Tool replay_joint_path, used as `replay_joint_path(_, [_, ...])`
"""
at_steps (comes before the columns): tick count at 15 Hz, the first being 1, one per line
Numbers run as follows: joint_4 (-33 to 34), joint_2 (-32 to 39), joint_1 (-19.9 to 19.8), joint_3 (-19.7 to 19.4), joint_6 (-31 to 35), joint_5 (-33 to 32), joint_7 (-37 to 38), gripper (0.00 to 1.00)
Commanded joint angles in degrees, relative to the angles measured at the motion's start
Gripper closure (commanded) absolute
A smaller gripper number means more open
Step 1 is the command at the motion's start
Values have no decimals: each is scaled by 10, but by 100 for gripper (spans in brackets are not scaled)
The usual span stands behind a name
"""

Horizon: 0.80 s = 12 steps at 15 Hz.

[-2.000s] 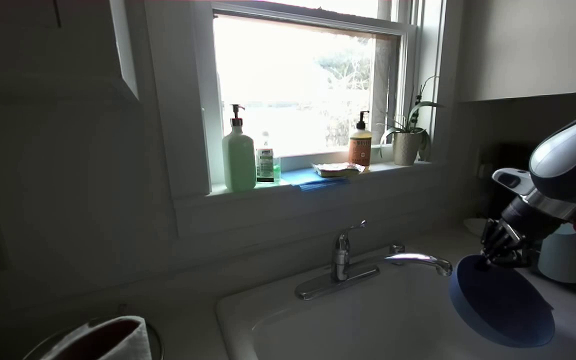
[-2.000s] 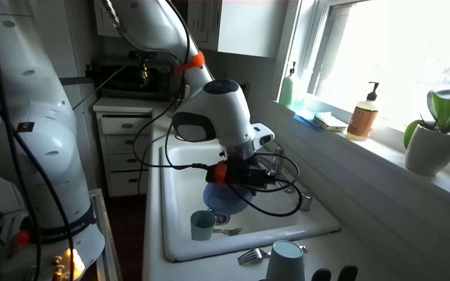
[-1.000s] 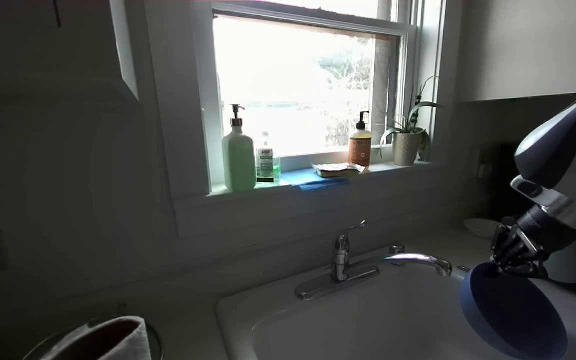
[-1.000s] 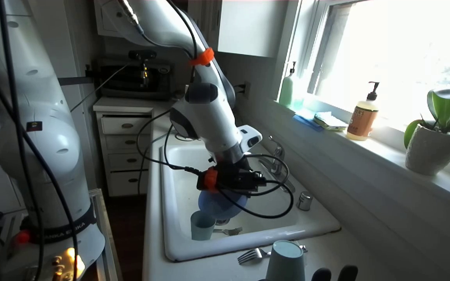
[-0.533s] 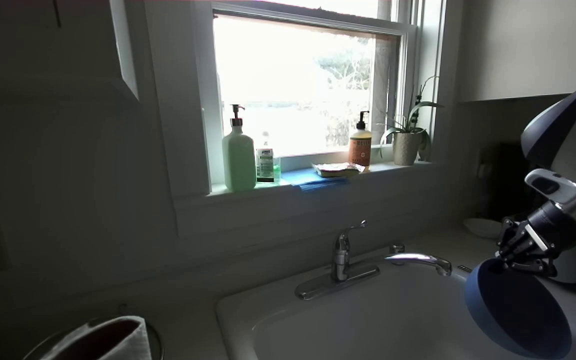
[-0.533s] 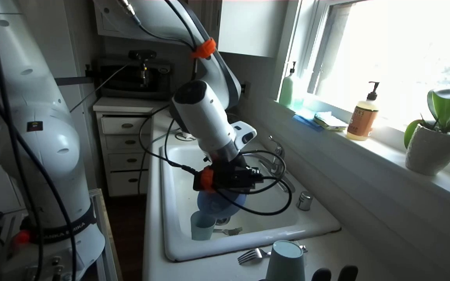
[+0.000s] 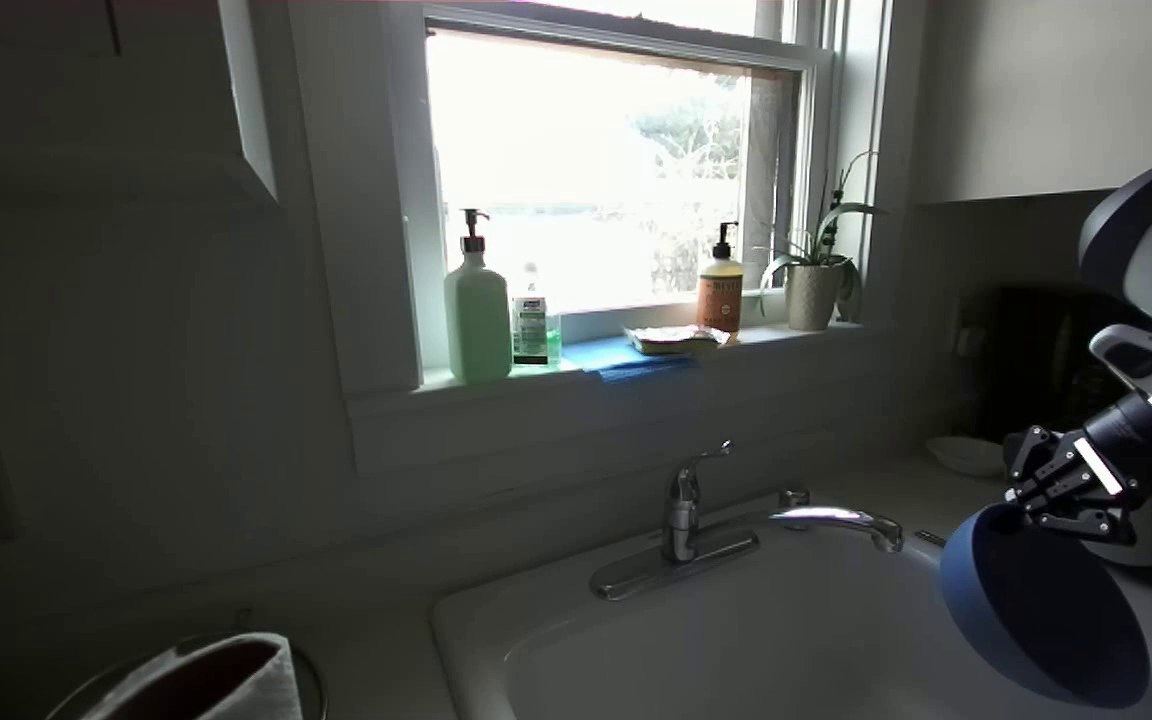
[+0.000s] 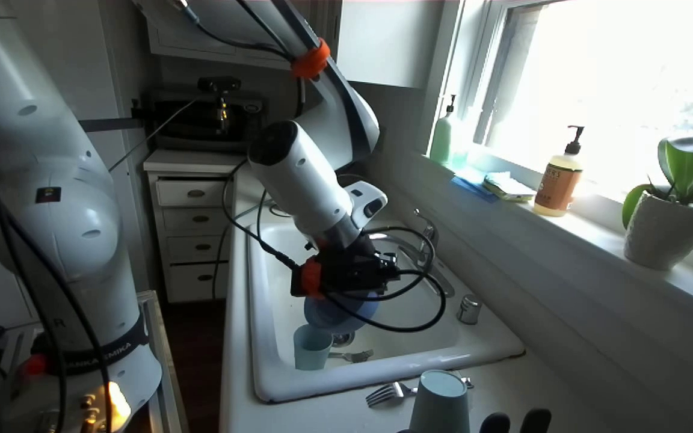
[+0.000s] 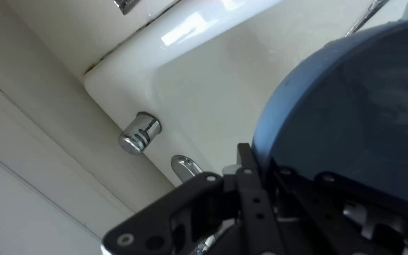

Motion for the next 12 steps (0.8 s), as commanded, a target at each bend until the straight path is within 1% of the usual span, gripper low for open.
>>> replay_joint_path(1, [0, -27, -36, 17, -26, 48, -56, 99])
replay_joint_path(2, [1, -30, -49, 32, -27, 7, -1, 99])
replay_joint_path(4, [1, -32, -64, 37, -37, 55, -46, 99])
replay_joint_path(5, [0, -35, -76, 51, -38, 28, -8, 99])
replay_joint_path(7, [1, -36, -95, 63, -45, 60, -39, 99])
replay_joint_path(8, [1, -38, -108, 77, -46, 47, -19, 99])
replay_joint_path(10, [1, -36, -128, 97, -51, 53, -27, 99])
replay_joint_path(11, [1, -8, -124, 100, -45, 52, -27, 99])
replay_joint_path(12, [0, -18, -110, 83, -41, 27, 2, 95])
